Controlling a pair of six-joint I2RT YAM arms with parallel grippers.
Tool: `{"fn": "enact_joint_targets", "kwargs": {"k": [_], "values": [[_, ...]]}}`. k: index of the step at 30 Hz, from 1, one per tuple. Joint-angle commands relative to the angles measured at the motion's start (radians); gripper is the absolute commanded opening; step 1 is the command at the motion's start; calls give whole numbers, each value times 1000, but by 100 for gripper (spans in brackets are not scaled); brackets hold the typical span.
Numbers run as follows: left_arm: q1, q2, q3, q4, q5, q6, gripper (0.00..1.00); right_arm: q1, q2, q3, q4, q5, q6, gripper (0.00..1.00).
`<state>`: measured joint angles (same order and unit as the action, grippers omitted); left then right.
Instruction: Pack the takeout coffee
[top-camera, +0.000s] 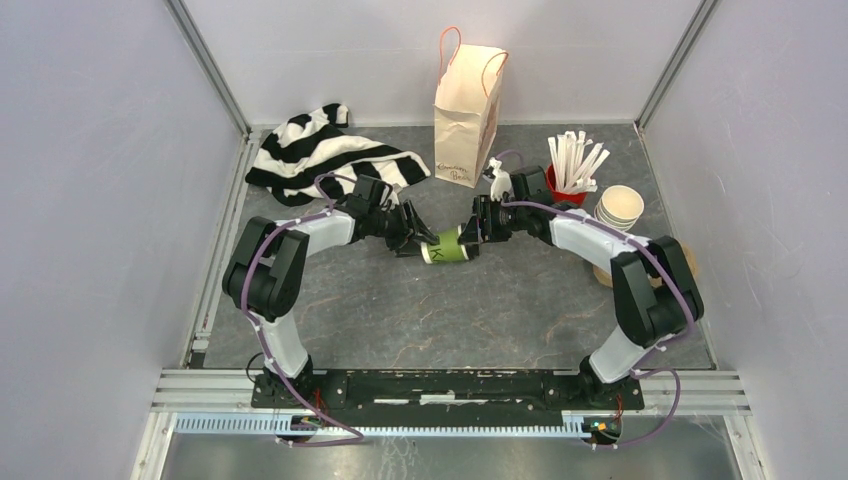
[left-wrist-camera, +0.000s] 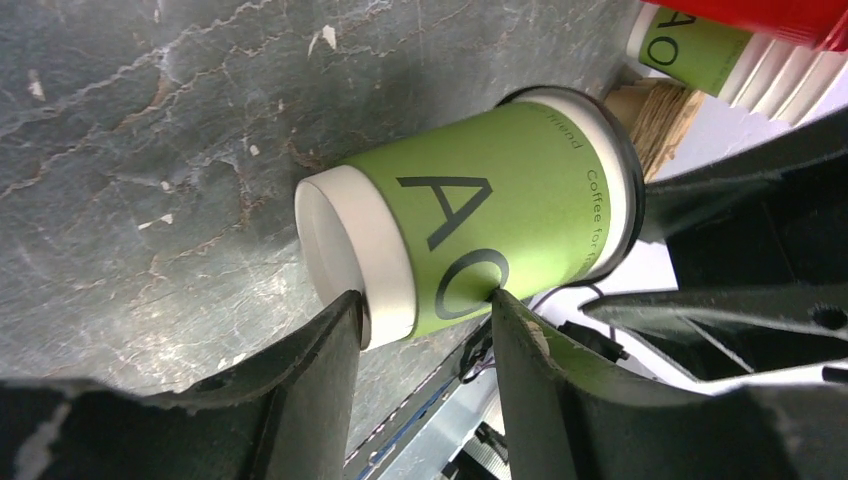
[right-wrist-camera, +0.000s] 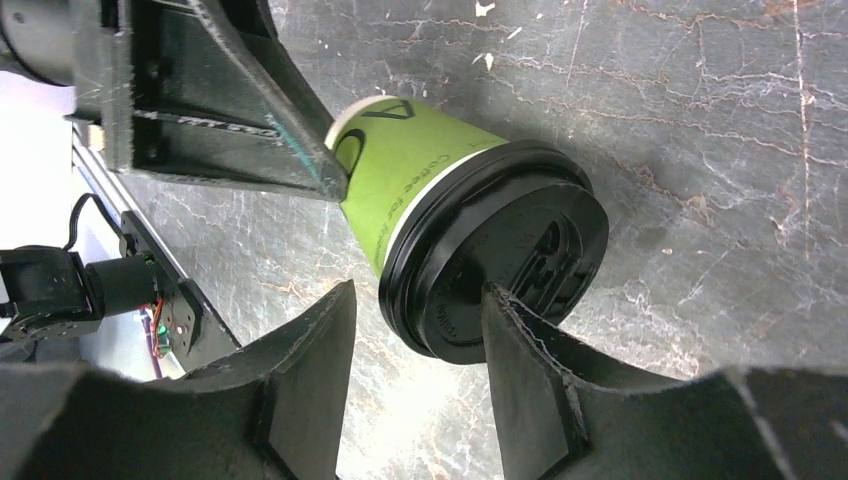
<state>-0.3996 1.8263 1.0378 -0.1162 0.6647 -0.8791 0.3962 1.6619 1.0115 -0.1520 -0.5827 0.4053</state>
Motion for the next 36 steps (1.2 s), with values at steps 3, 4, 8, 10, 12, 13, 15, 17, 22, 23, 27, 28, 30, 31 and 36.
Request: {"fn": "enact_joint_targets", "kwargs": {"k": [3,4,8,10,12,13,15,17,22,23,27,28,30,31,36], "values": [[-50,0,-16,109,77,-86,56,56,-129,55,-36,47,42,56],[-59,0,-17,112,75,-88,56,62,-138,57,-52,65,45,56],[-94,1,-39,112,66,-91,56,99,-170,48,-111,123,67,56],[-102,3,-57,125,65,-91,56,119,-186,41,-120,154,73,57],[-109,4,-78,145,62,-87,56,140,-197,39,-127,175,78,57],[-112,4,-88,153,61,-87,56,149,-203,35,-130,185,82,57],[-116,5,-107,167,61,-90,56,165,-212,27,-126,197,88,58],[-119,3,-121,176,57,-93,56,179,-213,23,-120,201,96,58],[-121,-29,-139,164,15,-72,59,223,-223,50,-150,240,103,58],[-121,-33,-140,158,11,-66,60,231,-225,55,-159,252,104,58],[-120,-49,-164,154,-6,-54,60,255,-231,73,-209,309,106,58],[-120,-53,-171,154,-8,-52,60,259,-231,80,-223,316,107,57],[-119,-60,-187,153,-16,-51,61,268,-234,82,-230,327,110,57],[-119,-68,-195,154,-20,-50,62,276,-238,83,-230,333,113,57],[-115,-89,-221,144,-42,-29,64,298,-236,80,-225,349,115,57]]}}
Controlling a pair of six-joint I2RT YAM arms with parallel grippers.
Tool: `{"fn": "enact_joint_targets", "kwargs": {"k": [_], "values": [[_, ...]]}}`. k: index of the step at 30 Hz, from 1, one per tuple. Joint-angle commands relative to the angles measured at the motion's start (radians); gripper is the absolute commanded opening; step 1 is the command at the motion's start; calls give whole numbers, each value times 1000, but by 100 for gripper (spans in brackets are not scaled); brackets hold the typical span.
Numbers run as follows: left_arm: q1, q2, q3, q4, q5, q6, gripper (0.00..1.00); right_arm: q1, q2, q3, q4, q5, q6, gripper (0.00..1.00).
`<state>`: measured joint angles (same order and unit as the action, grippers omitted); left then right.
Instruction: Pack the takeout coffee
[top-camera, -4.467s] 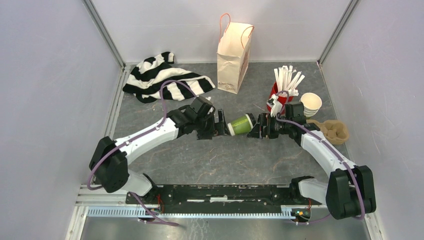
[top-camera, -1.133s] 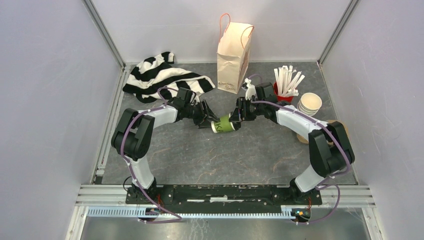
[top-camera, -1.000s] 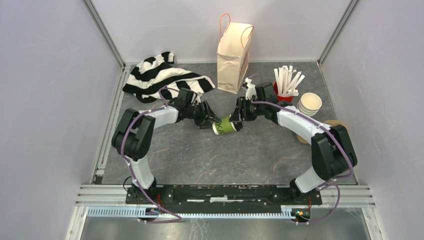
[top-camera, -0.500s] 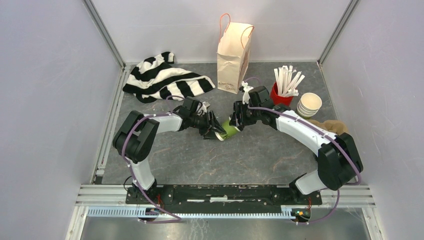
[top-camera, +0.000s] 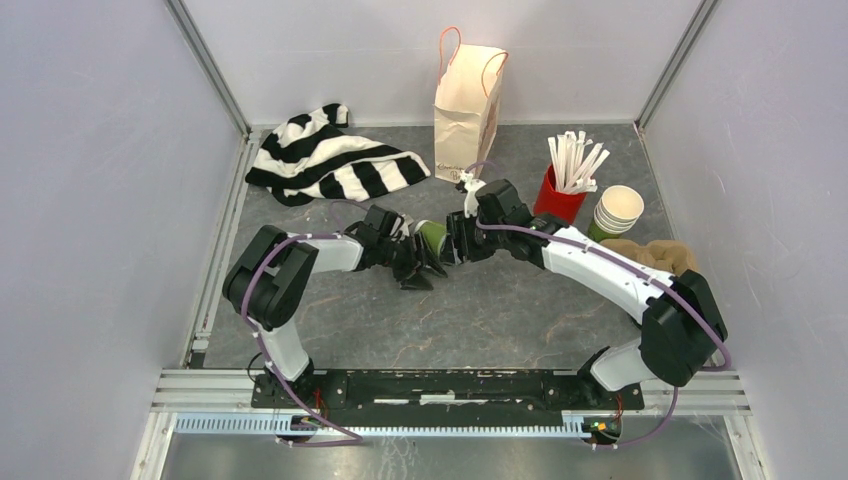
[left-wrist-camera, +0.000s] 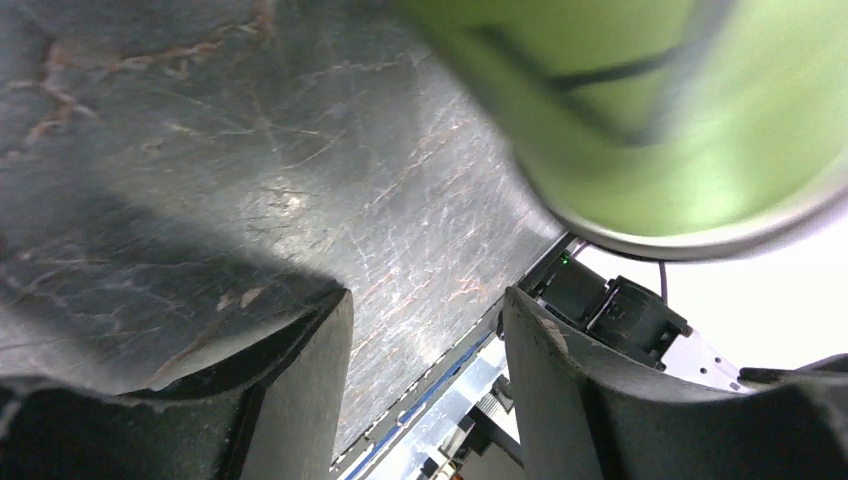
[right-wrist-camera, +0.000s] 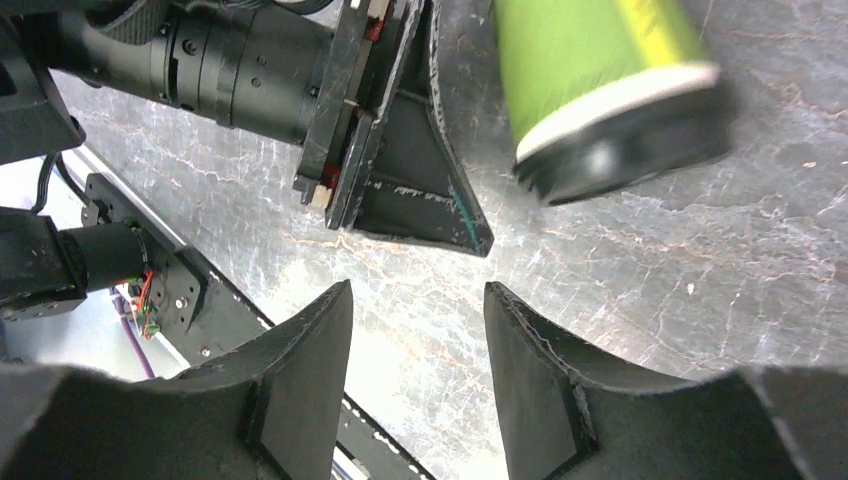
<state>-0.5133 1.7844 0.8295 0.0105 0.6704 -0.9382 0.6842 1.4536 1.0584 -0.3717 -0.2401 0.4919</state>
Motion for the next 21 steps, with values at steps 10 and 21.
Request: {"fn": "enact_joint_targets", "kwargs": {"k": [10,21], "values": [[19,-172,20,-171,-141,178,76,-6,6,145,-45,74,-70,67],[138,-105,347,-295,-266,261,99,-240,46,40,126,18,-37,87]]}}
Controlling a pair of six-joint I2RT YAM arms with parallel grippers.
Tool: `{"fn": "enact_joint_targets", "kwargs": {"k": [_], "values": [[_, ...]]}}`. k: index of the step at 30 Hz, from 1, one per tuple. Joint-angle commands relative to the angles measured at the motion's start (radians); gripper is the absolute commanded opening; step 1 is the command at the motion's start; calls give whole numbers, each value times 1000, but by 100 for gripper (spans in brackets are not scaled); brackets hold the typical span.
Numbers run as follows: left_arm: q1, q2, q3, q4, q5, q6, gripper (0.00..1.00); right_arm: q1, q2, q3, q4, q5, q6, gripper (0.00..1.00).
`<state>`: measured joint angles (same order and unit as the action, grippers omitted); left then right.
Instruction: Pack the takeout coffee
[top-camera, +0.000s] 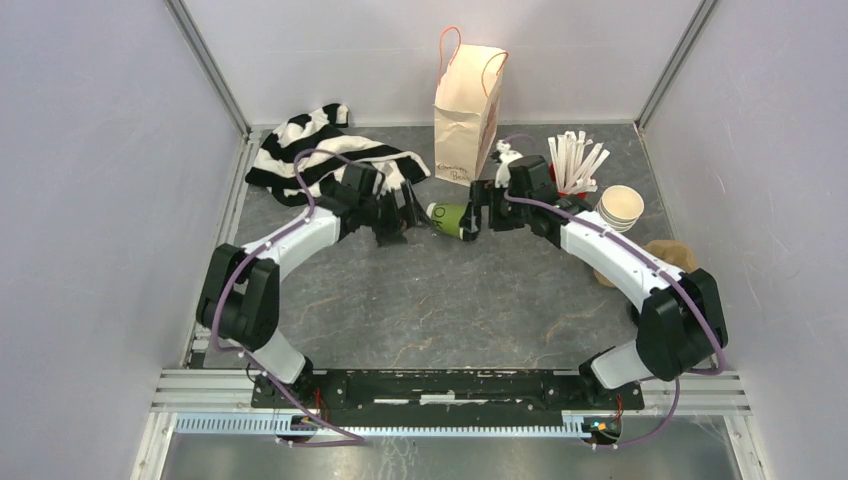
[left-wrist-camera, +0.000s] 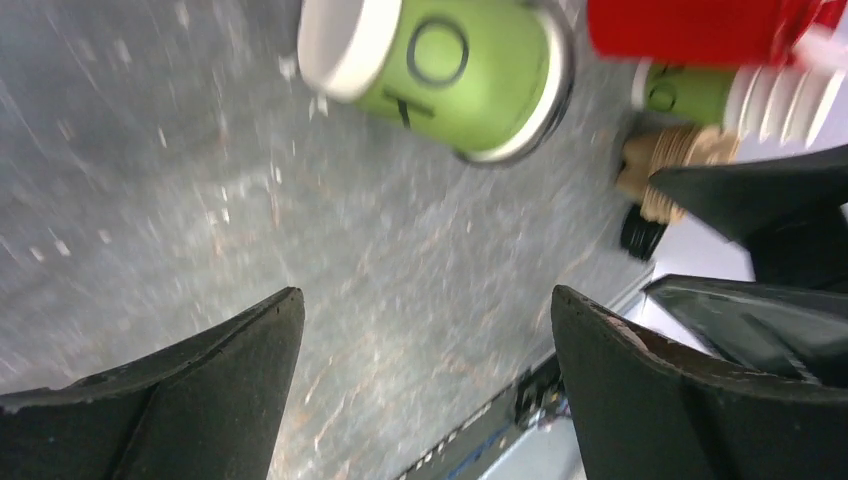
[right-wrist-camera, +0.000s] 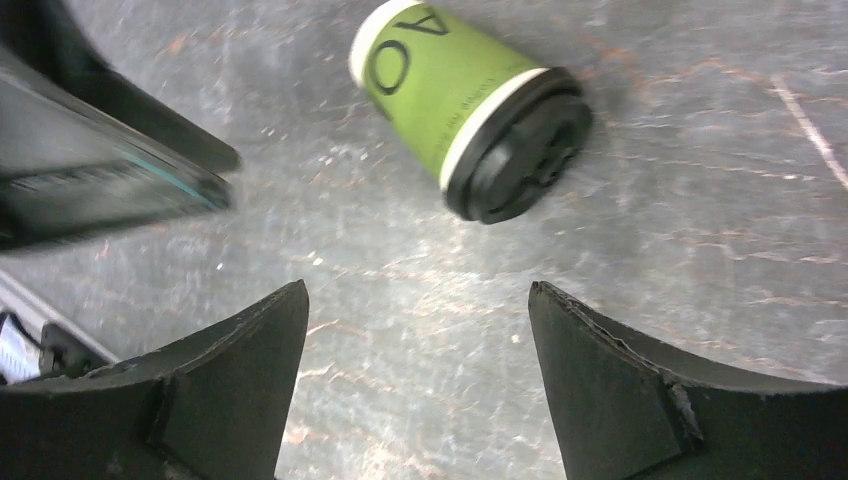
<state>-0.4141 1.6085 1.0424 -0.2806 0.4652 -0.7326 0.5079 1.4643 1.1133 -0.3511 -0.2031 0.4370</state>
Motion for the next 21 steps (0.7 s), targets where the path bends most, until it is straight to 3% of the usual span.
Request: {"fn": "enact_joint_targets", "kwargs": {"k": [1,6,14,18,21], "values": [[48,105,175,-4,-71,53,98,-73,60,-4,124,-20,9,87],[77,303,388,32,-34,62,98,-83,187,70,209,-24,-23,86],[82,586,615,128,47,43,88,-101,369,210,287,-28,-65,70],[78,622,641,175,105,0,82,-103,416,249,290,-75,-64,57],[78,628,639,152,134,-32,73,-101,405,233,275,-60,-58,52]]}}
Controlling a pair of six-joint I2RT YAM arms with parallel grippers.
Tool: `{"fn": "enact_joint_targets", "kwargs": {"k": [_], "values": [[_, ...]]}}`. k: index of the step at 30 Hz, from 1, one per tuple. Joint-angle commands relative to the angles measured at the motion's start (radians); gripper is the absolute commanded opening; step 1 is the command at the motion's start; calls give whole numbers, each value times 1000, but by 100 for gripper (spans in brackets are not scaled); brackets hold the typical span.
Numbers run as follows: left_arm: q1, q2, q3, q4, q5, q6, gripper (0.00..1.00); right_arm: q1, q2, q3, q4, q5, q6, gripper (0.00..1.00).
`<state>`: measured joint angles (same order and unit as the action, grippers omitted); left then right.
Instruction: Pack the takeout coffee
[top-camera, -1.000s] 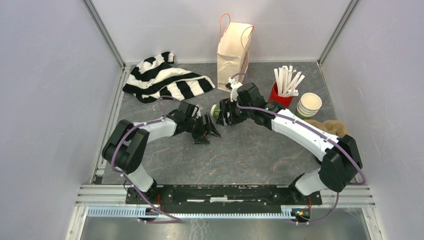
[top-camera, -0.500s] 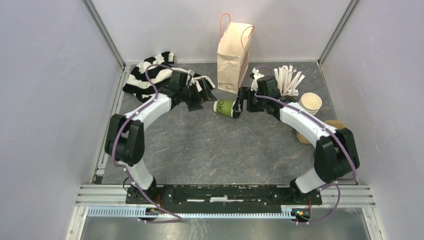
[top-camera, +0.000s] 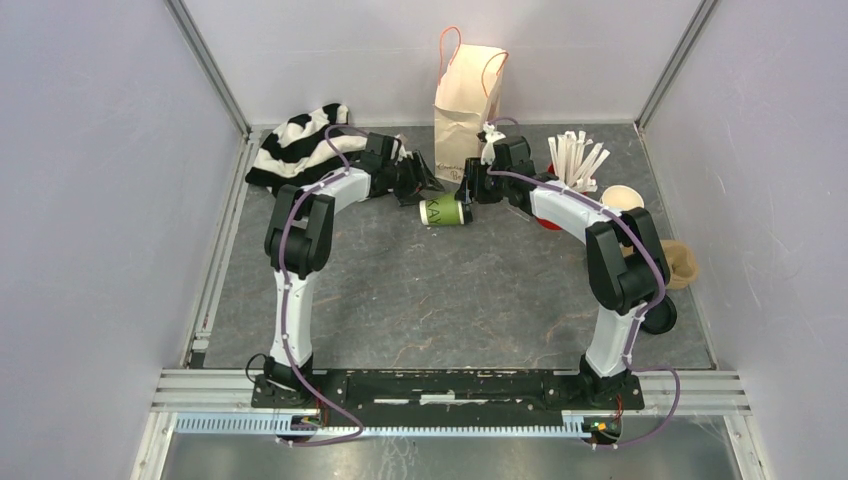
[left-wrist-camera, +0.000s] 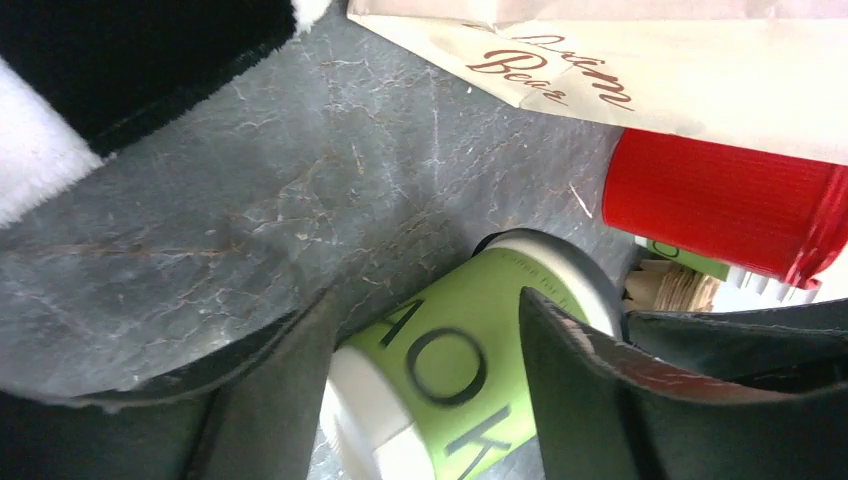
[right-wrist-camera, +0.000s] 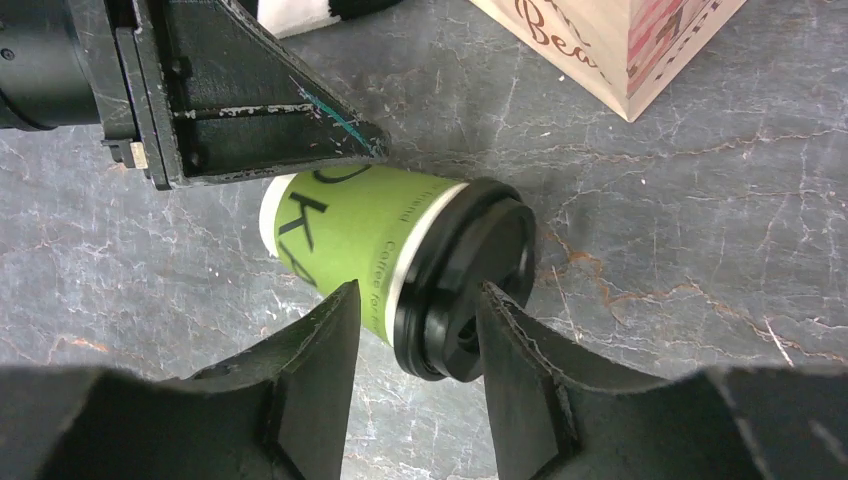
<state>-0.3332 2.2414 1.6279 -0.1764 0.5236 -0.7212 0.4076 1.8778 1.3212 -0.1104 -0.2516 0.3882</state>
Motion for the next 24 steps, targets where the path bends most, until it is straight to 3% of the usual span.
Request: {"fn": "enact_joint_targets", "kwargs": {"k": [1,7,12,16,20,24], "values": [[-3,-10,45,27,71,-54,69,0,-18,18,31,-6,-9,51],[-26,-126,-158,84,111,-138,66,6,-87,-60,14,-34,11,51],[-59,-241,-288,53,120,-129,68,4,-162,-132,-70,-91,7,59],[-70,-348,-391,34,115,-114,77,3,-237,-192,-119,-112,-10,71],[-79,-418,-431,-28,130,-66,89,2,-272,-172,-317,-62,-33,81],[-134,-470,-444,-153,131,-2,93,3,-345,-265,-331,-144,21,86]]}}
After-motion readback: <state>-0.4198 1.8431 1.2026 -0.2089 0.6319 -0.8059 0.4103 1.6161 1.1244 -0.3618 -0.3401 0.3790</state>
